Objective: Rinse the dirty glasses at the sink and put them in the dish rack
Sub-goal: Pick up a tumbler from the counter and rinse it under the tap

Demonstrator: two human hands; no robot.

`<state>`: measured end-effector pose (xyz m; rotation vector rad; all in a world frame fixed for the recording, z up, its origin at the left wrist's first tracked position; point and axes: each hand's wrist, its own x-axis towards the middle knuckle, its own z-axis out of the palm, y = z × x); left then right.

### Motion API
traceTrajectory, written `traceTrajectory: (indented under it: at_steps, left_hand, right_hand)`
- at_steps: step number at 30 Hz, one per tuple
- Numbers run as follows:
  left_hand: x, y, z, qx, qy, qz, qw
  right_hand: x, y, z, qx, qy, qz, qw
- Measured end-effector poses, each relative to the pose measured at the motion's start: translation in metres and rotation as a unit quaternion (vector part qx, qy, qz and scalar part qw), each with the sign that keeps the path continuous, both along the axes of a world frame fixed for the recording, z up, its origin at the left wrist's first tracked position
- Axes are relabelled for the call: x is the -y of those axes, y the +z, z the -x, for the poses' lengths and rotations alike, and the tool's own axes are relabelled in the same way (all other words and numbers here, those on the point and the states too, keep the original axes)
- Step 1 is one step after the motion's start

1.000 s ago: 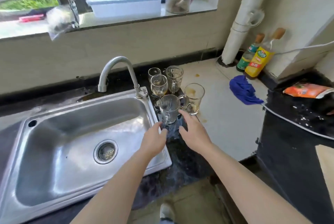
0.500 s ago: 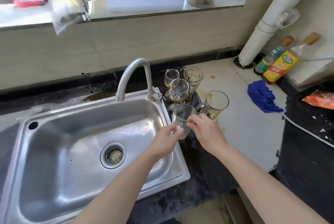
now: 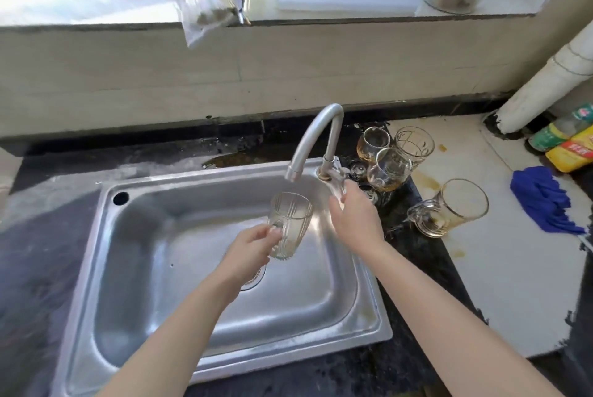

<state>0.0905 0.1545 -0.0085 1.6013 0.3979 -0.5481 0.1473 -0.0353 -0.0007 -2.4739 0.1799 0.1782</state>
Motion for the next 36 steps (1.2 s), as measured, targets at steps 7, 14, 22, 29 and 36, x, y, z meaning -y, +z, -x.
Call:
traceTrajectory:
  at_steps: [7, 14, 22, 29, 36]
  left_hand:
    - [-0.008, -0.009, -0.012, -0.017, 0.042, -0.002, 0.999]
    - [-0.005, -0.015, -0.018, -0.016, 0.054, 0.009, 0.998]
    - [-0.005, -0.018, -0.023, -0.021, 0.069, -0.004, 0.997]
    - [-0.007, -0.019, -0.021, -0.020, 0.075, 0.006, 0.997]
    - [-0.011, -0.021, -0.015, -0.022, 0.088, 0.009, 0.996]
  right_hand:
    - [-0.013, -0.033, -0.059, -0.069, -0.202, -0.177, 0.961]
    - [-0.015, -0.043, -0.066, 0.014, -0.273, -0.227, 0.935]
    - [-0.024, -0.049, -0.074, 0.034, -0.305, -0.241, 0.920]
    - [-0.027, -0.052, -0.065, 0.037, -0.307, -0.237, 0.921]
    - [-0.028, -0.053, -0.060, 0.037, -0.299, -0.244, 0.922]
